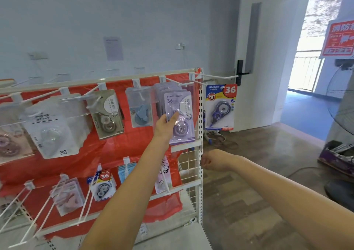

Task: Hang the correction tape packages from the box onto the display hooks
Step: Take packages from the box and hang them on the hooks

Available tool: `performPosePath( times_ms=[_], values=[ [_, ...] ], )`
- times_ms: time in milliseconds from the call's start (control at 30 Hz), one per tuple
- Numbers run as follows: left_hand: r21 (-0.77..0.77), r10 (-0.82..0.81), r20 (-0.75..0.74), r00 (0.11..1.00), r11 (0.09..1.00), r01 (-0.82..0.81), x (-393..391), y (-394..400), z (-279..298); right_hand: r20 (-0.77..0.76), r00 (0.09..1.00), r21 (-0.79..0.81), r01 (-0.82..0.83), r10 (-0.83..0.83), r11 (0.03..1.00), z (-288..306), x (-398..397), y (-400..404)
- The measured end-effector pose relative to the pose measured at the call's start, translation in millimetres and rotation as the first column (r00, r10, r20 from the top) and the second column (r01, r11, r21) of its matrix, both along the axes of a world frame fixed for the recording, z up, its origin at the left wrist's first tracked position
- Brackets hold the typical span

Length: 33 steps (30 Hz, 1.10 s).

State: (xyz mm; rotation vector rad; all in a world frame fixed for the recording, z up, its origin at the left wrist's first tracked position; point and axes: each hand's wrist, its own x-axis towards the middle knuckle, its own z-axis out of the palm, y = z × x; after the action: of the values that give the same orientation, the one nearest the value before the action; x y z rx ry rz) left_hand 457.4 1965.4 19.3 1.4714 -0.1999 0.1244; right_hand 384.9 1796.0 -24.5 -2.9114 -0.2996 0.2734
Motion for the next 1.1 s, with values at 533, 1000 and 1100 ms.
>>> performPosePath(
  times_ms=[533,1000,1100],
  values=[
    [0.304,0.142,-0.039,0.989,0.945,-0.123,84,10,11,-0.055,0.998,-0.014,0.035,-0.035,0.999,-35,29,11],
    [0.822,0.008,-0.21,0.978,0.542,0.172,1,72,-18,-0.079,0.997,-0.028,0.008,-0.011,1.0,-30,1,35],
    [0.935,0.027,-0.185,0.982,0.313,0.168,-42,97,-22,-0.054,0.998,-0.094,-0.047,0.042,0.994,-24,-16,55]
  ],
)
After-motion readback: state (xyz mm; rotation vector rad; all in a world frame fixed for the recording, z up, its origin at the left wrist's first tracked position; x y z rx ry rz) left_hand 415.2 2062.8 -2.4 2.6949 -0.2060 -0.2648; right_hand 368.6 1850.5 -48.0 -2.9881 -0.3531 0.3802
